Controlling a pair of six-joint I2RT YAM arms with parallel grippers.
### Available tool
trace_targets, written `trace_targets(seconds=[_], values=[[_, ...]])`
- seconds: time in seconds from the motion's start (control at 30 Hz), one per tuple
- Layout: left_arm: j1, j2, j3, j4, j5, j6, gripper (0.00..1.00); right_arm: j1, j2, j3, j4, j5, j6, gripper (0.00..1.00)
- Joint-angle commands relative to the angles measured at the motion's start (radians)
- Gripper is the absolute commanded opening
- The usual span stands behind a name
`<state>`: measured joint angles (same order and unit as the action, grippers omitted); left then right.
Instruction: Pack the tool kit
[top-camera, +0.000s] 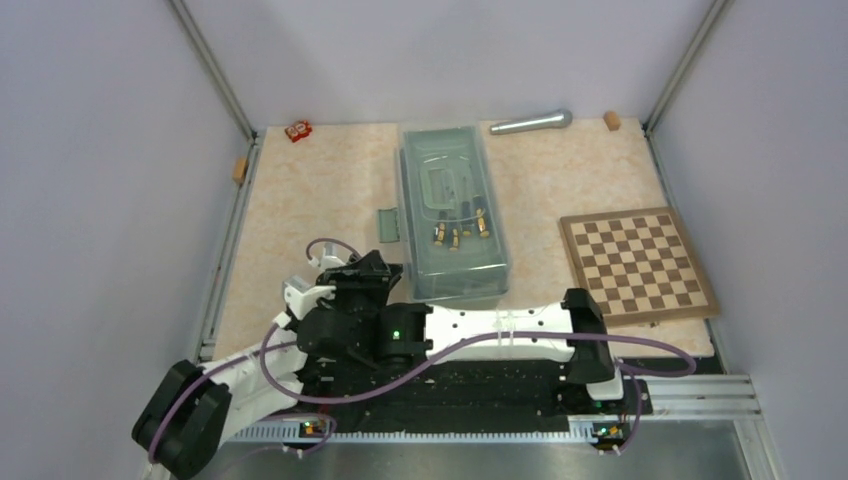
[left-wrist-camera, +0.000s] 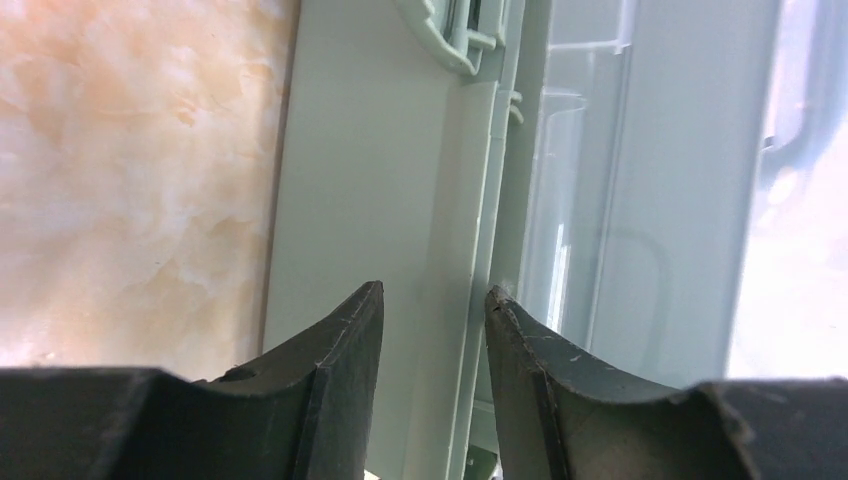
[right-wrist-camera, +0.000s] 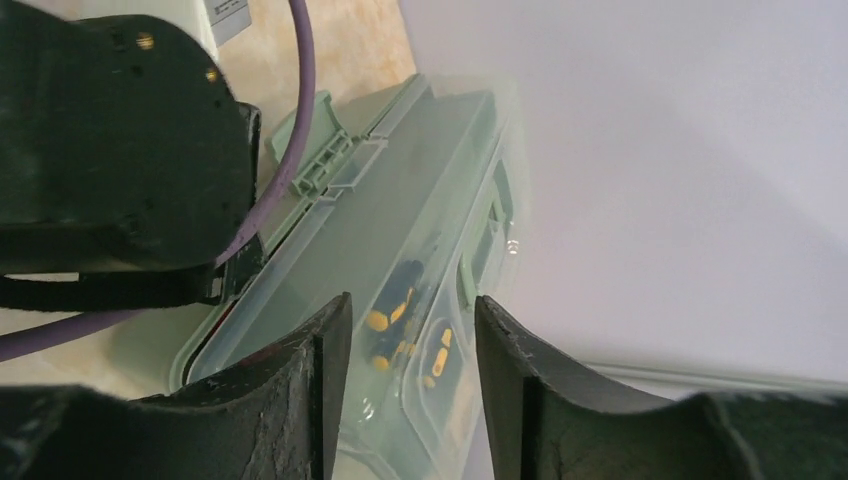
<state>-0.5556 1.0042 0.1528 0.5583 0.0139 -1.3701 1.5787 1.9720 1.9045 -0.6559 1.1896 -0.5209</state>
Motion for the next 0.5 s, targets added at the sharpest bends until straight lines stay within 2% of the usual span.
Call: trace_targets(seconds=[0.0,0.1,0.2,0.33,0.47], values=[[-0.003,-0.174,-0.002,-0.244,-0.178,0.016,0.47,-0.048,-0.073,0.128,-0.128,-0.099,0.207,0.49],[-0.004,-0.301,0.021,-0.472,-0.298,0.035,0.47,-0.099,-0.118,0.143,-0.19,-0.179,0.332,0.52],[-0.002,-0.387,0.05,-0.604,-0.367,0.079,0.46,-0.165,-0.189,0.116,-0.2,-0.293,0.433,0.53],[0.005,-0.397,0.115,-0.624,-0.359,0.177,0.46,-0.32,-0.286,0.062,-0.197,-0.472,0.601,0.57],[0.041,-0.315,0.216,-0.634,-0.315,0.304,0.5,-0.458,-0.361,-0.023,-0.135,-0.597,0.664,0.6]])
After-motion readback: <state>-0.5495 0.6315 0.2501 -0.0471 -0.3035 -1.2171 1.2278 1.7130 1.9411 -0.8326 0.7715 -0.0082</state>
